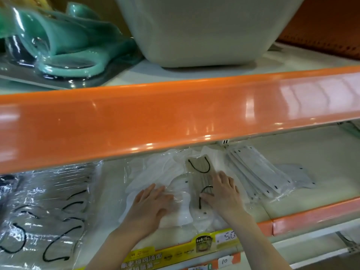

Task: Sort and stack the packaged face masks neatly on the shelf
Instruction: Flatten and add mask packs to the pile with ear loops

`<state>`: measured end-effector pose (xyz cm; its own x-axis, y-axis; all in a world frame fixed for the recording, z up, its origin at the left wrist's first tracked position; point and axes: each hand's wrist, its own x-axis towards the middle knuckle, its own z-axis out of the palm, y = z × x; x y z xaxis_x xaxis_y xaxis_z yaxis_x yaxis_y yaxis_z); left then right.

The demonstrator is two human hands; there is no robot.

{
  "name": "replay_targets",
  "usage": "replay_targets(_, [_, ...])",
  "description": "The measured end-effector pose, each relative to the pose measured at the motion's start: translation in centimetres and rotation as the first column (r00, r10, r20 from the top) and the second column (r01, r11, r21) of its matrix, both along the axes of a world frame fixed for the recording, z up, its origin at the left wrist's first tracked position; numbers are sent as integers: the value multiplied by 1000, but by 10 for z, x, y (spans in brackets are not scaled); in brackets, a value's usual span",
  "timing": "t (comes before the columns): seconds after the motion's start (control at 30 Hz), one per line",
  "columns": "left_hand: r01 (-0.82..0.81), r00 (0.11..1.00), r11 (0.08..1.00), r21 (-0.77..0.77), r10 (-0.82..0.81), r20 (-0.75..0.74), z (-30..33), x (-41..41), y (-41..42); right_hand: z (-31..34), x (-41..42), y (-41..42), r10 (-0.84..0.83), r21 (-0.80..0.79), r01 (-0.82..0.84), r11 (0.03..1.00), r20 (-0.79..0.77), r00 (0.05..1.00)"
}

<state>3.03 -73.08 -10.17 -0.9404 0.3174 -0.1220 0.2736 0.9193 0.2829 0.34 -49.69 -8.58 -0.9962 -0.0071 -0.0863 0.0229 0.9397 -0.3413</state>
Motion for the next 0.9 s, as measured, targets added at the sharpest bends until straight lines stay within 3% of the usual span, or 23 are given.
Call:
replay_targets(0.27, [-130,991,989,-64,132,27,1,-5,1,3,-15,15,37,-35,-36,999,30,999])
replay_targets(0.5, [-222,972,973,-61,217,-87,6,-14,19,4,-25,26,47,-115,-44,992,32,998])
replay_targets(0.63, [-196,979,973,-117,188,-80,5,-17,28,-1,-29,28,-25,-258,17,966,-25,999])
replay_targets(0.77, [-186,982,974,-132,178,-70,6,-18,42,-1,-32,28,-118,-485,79,871,-50,992])
replay_targets(0.9, [-179,981,977,-113,169,-94,7,-22,56,-2,-30,25,1,-463,-36,885,-75,997])
